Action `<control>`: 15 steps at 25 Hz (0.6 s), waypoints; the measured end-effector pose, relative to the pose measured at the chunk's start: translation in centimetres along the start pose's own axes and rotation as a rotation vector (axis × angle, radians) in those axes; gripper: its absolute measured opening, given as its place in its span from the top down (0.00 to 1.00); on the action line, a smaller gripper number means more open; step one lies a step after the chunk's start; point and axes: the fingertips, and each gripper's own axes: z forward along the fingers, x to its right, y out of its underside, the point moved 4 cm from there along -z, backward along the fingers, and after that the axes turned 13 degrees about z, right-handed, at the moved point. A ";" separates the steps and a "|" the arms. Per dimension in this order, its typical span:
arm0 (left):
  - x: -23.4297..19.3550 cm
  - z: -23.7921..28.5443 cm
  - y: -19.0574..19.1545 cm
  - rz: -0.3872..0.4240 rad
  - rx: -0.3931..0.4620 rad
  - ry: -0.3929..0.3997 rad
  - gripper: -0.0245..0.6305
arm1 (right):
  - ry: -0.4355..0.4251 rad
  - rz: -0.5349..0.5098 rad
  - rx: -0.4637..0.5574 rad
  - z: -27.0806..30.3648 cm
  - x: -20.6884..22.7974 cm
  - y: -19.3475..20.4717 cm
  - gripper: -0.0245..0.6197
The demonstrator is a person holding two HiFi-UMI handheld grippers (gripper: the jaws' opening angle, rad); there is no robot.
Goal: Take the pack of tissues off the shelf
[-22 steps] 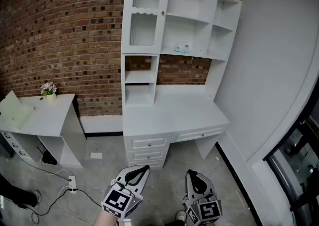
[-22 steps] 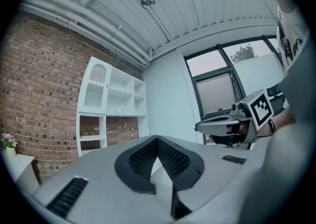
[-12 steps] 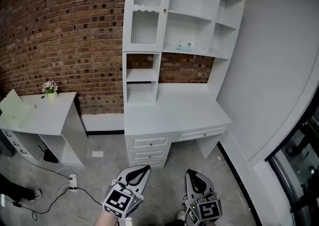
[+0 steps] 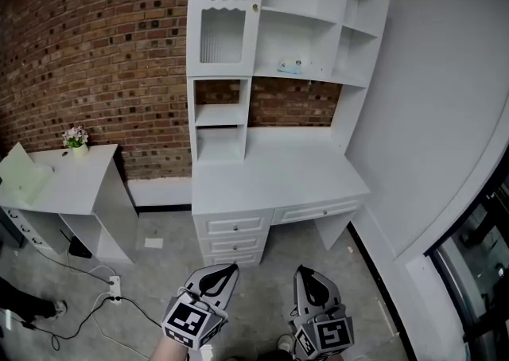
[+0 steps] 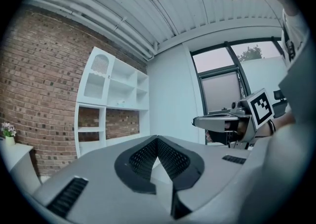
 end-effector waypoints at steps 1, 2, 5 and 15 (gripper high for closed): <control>0.1 0.6 0.0 -0.005 -0.009 -0.006 0.94 | -0.001 -0.002 0.004 0.3 0.7 -0.2 0.95; 0.2 1.4 -0.1 -0.013 -0.017 -0.013 0.94 | 0.000 -0.003 0.006 0.6 1.5 -0.5 0.95; 0.1 4.1 -0.1 -0.043 -0.028 -0.040 0.94 | -0.010 -0.001 0.002 2.2 4.5 -1.0 0.95; 0.9 13.2 -0.7 -0.062 -0.053 -0.141 0.94 | -0.105 0.003 -0.008 6.5 14.3 -2.2 0.95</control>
